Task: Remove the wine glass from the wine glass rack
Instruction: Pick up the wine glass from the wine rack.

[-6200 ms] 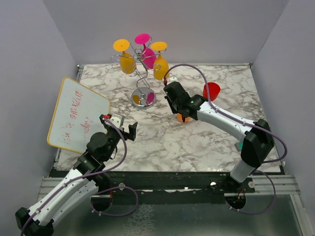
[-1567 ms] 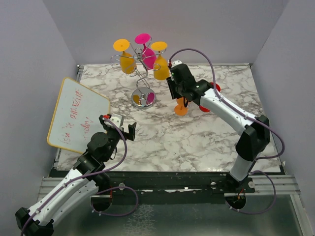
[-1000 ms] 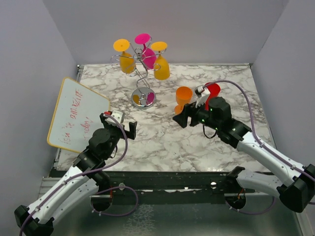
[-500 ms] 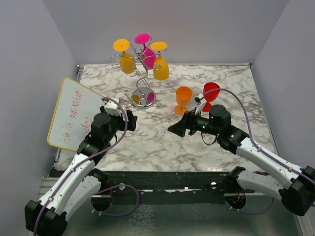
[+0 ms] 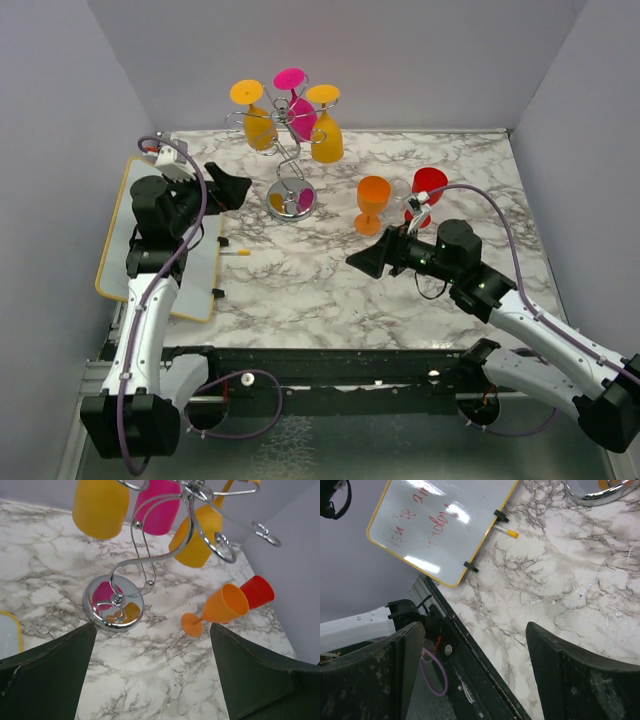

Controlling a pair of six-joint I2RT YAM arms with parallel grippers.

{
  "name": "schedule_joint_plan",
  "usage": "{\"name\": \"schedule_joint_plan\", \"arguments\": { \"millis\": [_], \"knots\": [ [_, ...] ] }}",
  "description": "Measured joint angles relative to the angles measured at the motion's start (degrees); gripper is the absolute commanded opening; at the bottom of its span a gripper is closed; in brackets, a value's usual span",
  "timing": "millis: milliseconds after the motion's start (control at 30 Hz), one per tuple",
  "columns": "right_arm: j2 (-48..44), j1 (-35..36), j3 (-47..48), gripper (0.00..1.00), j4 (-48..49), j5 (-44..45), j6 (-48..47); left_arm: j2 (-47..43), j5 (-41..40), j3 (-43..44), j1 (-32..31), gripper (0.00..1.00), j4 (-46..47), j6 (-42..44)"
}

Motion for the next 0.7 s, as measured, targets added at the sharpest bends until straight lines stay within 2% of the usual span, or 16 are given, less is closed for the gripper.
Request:
{"name": "schedule_joint_plan", "arguments": {
  "millis": [167,333,433,700],
  "knots": [
    [-0.96,0.00,1.64,0.88,-2.38,1.36,-1.51,3.72,3.96,6.95,4.87,0.96,-0.39,-3.13],
    [-2.19,0.00,1.75,0.88,-4.17,3.10,-2.36,7.26,4.22,14.80,7.63,0.96,-1.44,-3.67],
    [-2.49,0.00,1.75,0.89,-4.04,3.45,-2.34,10.19,4.46,18.16,8.96,0.92,0.44,-4.81],
    [-1.16,0.00,3.13,0.89,-2.32,4.04,-2.32,28.41,9.11,31.63,11.67,0.90,12.46,-14.62]
  ]
}}
